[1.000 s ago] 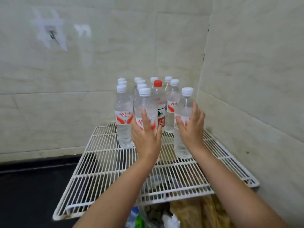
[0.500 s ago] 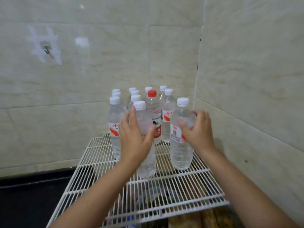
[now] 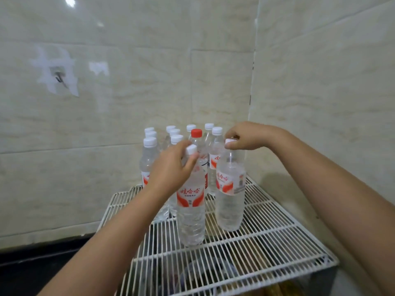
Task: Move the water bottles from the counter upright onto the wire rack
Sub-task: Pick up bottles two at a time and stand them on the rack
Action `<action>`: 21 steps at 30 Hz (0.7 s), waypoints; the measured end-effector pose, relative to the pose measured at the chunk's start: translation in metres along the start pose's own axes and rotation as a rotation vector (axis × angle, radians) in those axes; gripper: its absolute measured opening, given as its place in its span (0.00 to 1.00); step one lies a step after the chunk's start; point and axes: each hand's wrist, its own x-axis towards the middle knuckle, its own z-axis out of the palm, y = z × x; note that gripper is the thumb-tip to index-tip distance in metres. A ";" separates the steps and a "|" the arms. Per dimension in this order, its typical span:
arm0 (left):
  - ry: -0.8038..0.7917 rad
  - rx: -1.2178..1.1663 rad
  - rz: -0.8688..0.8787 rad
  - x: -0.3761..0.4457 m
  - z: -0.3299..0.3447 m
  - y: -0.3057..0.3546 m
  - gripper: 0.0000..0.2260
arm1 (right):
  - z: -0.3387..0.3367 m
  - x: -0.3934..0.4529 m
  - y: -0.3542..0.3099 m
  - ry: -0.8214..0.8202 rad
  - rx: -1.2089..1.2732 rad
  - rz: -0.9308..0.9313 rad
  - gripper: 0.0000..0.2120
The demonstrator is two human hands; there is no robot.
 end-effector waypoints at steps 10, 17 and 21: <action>-0.079 0.034 -0.016 0.005 -0.005 0.001 0.23 | 0.018 -0.001 -0.008 0.121 0.028 0.032 0.20; -0.063 0.012 0.031 0.021 0.008 0.018 0.19 | 0.017 0.000 0.009 0.227 0.456 0.140 0.16; -0.042 -0.010 -0.004 0.045 0.018 0.029 0.19 | 0.009 0.013 0.017 0.326 0.427 0.125 0.19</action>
